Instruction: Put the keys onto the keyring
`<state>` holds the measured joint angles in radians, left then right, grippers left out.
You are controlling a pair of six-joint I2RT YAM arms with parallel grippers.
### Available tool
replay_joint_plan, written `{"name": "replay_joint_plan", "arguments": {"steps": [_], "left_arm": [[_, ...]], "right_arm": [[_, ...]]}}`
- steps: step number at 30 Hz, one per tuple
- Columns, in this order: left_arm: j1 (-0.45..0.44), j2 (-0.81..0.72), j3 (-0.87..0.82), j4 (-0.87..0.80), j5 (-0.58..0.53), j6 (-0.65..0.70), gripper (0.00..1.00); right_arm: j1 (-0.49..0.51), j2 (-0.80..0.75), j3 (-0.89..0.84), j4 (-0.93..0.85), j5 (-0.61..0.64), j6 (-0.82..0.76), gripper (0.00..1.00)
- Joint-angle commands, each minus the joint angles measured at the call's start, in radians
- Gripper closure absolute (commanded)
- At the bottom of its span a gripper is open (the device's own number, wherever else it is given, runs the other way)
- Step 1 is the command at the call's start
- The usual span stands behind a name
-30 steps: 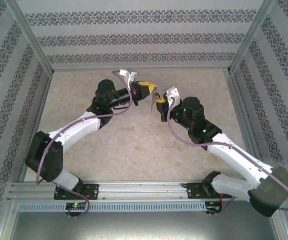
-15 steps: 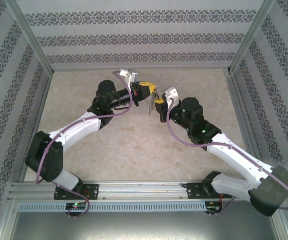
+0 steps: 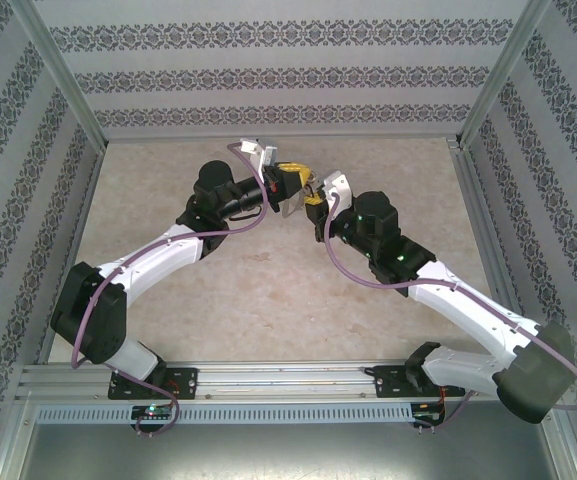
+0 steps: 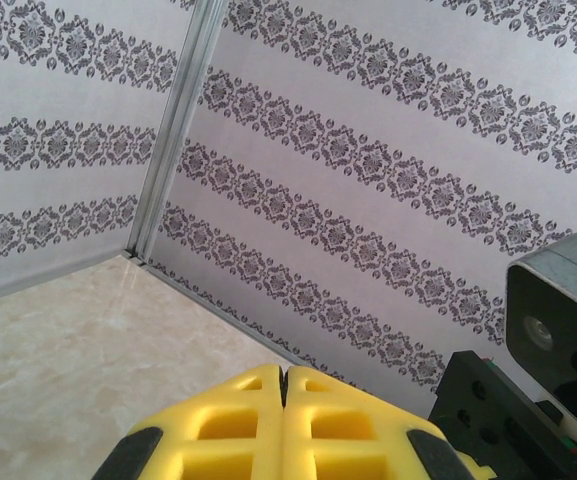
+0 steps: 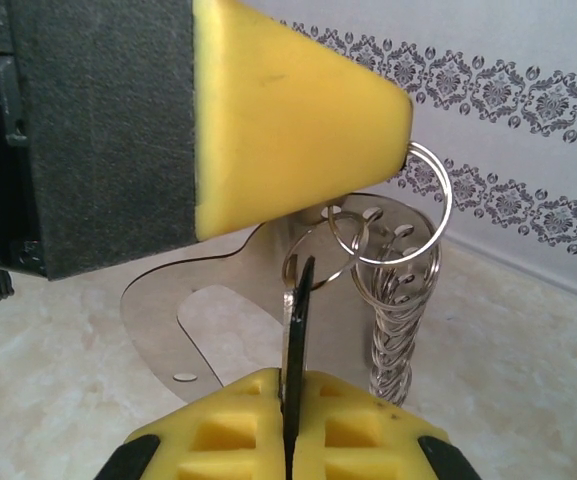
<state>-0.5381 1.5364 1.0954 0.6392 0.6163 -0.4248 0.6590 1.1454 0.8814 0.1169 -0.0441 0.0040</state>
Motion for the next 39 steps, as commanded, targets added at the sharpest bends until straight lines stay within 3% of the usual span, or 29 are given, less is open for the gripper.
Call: {"name": "replay_joint_plan", "arguments": {"steps": [1, 31, 39], "left_arm": [[-0.030, -0.017, 0.001, 0.044, -0.025, 0.024, 1.00], [-0.030, -0.067, -0.027, 0.017, -0.052, 0.061, 1.00], [-0.030, -0.069, -0.032, 0.020, -0.042, 0.056, 1.00]], "right_arm": [[0.024, -0.013, 0.009, 0.021, -0.020, -0.023, 1.00], [-0.036, -0.071, 0.000, -0.099, 0.169, -0.091, 1.00], [-0.033, -0.066, 0.011, -0.063, 0.120, -0.080, 1.00]]}}
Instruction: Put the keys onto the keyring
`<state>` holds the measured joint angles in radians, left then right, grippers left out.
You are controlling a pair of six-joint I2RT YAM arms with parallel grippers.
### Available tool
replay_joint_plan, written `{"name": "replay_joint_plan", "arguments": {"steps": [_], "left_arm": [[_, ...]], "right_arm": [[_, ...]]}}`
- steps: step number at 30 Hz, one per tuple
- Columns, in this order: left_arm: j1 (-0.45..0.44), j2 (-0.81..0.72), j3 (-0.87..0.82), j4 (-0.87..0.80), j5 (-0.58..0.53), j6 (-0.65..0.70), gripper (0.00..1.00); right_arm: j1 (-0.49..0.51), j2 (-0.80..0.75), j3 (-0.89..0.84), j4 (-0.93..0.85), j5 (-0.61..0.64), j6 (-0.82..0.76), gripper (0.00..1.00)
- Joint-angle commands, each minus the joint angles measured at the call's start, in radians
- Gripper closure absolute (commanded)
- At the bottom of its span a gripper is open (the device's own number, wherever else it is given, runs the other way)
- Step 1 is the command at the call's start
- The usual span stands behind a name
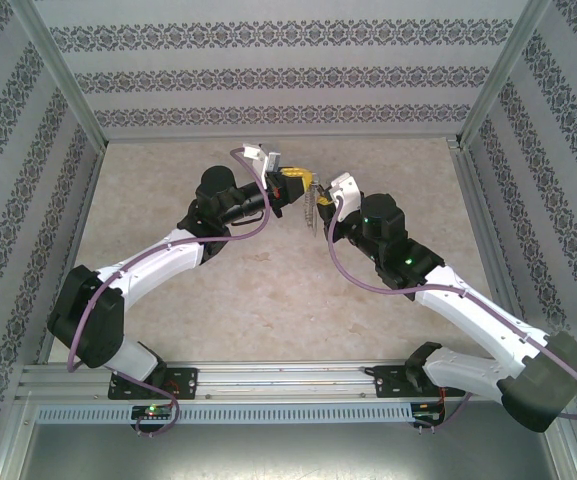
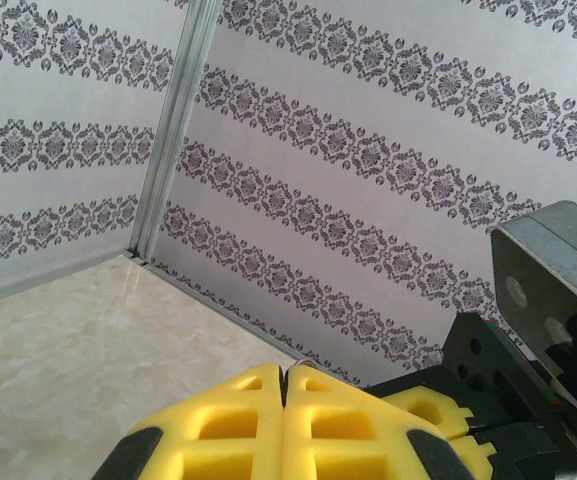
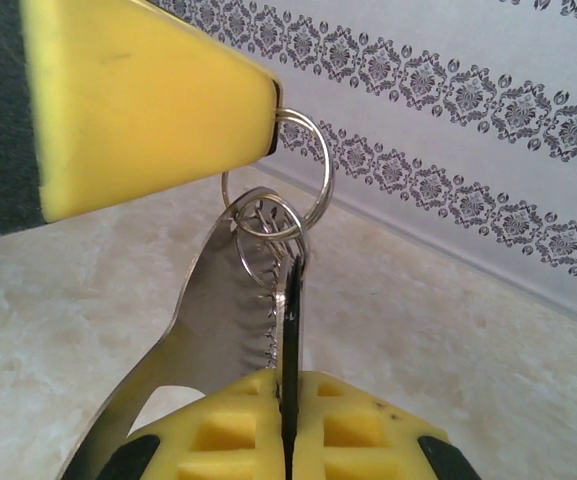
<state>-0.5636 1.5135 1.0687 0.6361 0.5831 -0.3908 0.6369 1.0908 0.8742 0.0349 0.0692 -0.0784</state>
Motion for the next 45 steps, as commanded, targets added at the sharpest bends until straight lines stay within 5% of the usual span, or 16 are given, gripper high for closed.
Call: {"name": "replay_joint_plan", "arguments": {"steps": [1, 7, 18, 45], "left_arm": [[-0.005, -0.046, -0.005, 0.023, -0.009, 0.023, 1.00], [-0.006, -0.040, -0.002, 0.029, -0.004, 0.016, 1.00], [-0.006, -0.040, -0.005, 0.036, -0.006, 0.015, 1.00], [-0.005, -0.045, -0.006, 0.027, -0.011, 0.019, 1.00]], "right_arm": [[-0.008, -0.009, 0.021, 0.026, -0.013, 0.007, 1.00], [0.041, 0.004, 0.040, 0.056, -0.070, -0.011, 1.00], [0.026, 0.018, 0.046, 0.028, 0.084, -0.035, 1.00], [-0.025, -0.044, 0.060, 0.041, 0.178, -0.087, 1.00]]}}
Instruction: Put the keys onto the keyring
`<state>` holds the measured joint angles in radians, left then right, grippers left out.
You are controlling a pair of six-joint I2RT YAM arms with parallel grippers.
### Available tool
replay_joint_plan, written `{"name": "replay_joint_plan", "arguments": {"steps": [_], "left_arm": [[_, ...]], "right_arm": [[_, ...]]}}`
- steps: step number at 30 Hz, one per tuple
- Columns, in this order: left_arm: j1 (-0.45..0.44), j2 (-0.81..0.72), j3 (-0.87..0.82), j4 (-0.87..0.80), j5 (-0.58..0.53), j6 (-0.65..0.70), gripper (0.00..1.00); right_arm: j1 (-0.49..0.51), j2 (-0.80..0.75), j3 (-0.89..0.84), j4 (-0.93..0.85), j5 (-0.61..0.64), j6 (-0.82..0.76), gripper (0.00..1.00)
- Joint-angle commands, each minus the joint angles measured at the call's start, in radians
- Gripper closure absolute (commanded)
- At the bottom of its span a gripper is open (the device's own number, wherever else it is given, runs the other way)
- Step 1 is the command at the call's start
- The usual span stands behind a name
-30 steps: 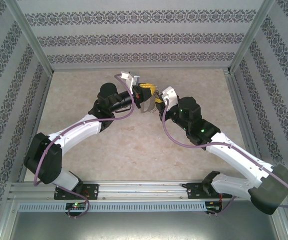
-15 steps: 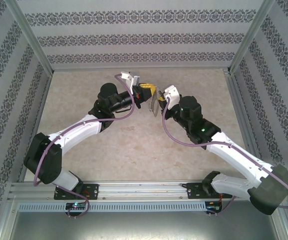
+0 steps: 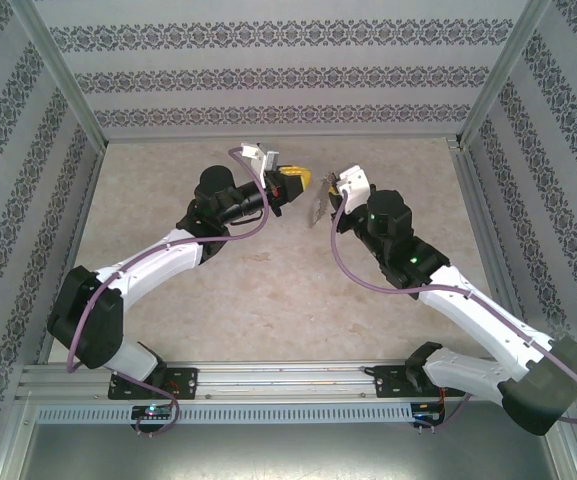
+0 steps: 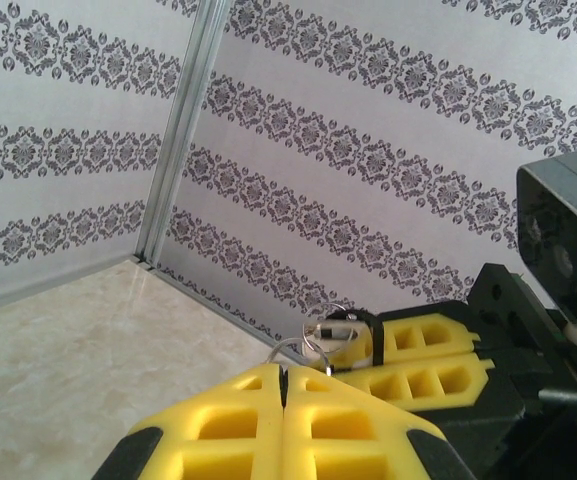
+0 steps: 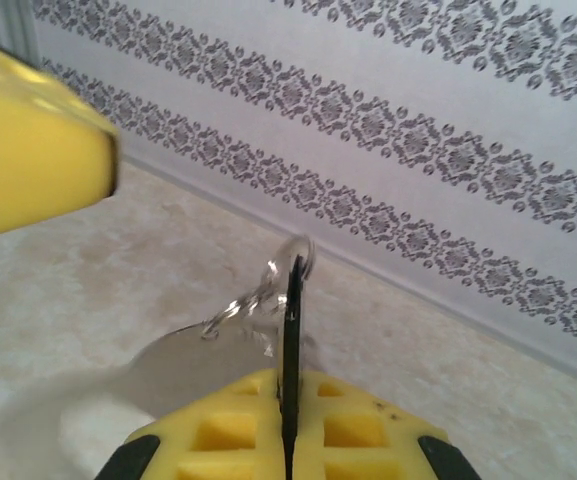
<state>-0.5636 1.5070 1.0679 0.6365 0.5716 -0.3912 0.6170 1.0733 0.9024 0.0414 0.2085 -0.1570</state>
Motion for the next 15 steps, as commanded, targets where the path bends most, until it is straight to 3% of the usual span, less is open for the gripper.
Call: {"name": "replay_joint_plan", "arguments": {"steps": [1, 13, 15], "left_arm": [[-0.005, -0.039, -0.005, 0.028, 0.002, 0.020, 1.00], [-0.005, -0.039, -0.008, 0.016, -0.021, 0.031, 1.00], [-0.005, -0.037, -0.005, -0.004, -0.022, 0.051, 0.79]], "right_arm": [[-0.006, -0.026, 0.031, 0.034, 0.036, -0.007, 1.00], [-0.010, -0.015, 0.035, 0.006, -0.027, -0.009, 1.00], [-0.021, -0.013, 0.034, -0.002, -0.078, -0.006, 1.00]]}}
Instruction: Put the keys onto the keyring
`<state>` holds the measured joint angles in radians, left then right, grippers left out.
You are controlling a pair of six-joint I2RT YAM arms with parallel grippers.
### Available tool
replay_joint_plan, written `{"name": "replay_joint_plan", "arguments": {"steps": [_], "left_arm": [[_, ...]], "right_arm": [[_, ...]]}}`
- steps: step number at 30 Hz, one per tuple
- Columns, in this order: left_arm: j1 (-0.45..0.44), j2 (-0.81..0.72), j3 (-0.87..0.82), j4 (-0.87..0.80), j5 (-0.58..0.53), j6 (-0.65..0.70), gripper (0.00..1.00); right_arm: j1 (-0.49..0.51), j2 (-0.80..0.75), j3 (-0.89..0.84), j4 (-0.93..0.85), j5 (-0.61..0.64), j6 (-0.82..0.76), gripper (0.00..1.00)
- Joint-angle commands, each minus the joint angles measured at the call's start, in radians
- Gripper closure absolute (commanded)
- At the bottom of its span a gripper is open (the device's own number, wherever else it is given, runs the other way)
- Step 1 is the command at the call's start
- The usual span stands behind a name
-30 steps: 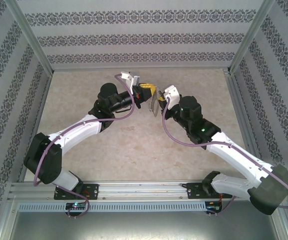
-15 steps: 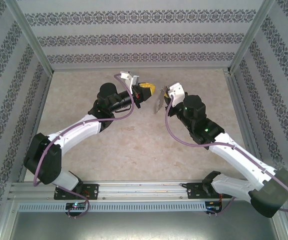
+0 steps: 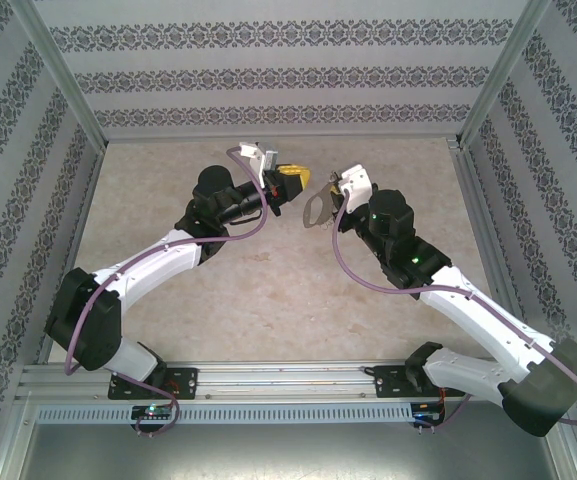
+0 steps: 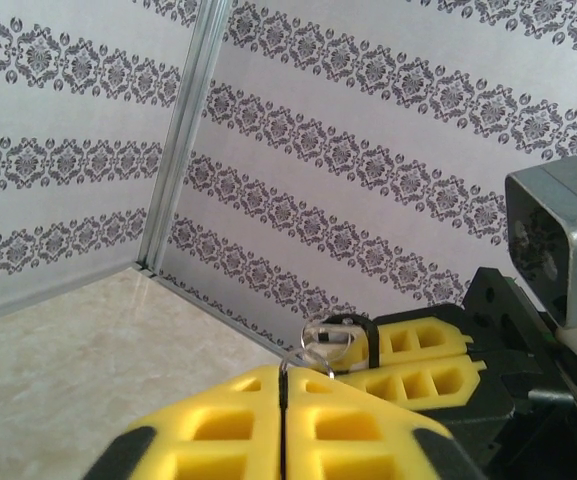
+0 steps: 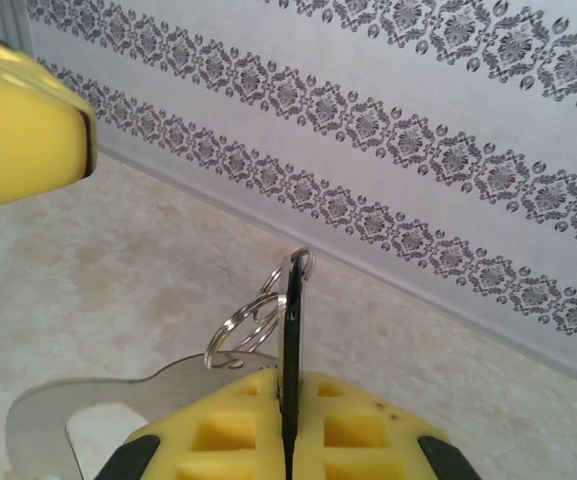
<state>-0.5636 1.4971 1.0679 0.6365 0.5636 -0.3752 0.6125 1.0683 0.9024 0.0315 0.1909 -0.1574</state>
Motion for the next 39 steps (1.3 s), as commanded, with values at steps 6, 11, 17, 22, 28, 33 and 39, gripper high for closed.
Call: {"name": "replay_joint_plan", "arguments": {"steps": [6, 11, 17, 22, 28, 33, 39], "left_arm": [[-0.004, -0.045, -0.030, -0.046, -0.076, 0.093, 0.39], [-0.004, -0.074, -0.066, -0.084, -0.112, 0.141, 0.30], [-0.004, -0.089, -0.087, -0.139, -0.010, 0.182, 0.22], [-0.007, -0.113, -0.095, -0.207, 0.055, 0.194, 0.20], [-0.012, -0.134, -0.065, -0.317, 0.038, 0.260, 0.19], [-0.019, -0.096, -0.012, -0.377, 0.015, 0.312, 0.19], [-0.031, -0.036, 0.028, -0.392, -0.046, 0.362, 0.19]], "right_arm": [[-0.080, -0.005, 0.052, -0.037, -0.241, 0.024, 1.00], [-0.128, 0.005, 0.088, -0.088, -0.324, 0.048, 1.00], [-0.151, 0.029, 0.133, -0.120, -0.361, 0.069, 1.00], [-0.151, 0.063, 0.163, -0.129, -0.375, 0.078, 1.00], [-0.128, 0.087, 0.180, -0.134, -0.374, 0.084, 1.00], [-0.098, 0.107, 0.201, -0.153, -0.363, 0.070, 1.00], [-0.085, 0.114, 0.217, -0.177, -0.369, 0.062, 1.00]]}}
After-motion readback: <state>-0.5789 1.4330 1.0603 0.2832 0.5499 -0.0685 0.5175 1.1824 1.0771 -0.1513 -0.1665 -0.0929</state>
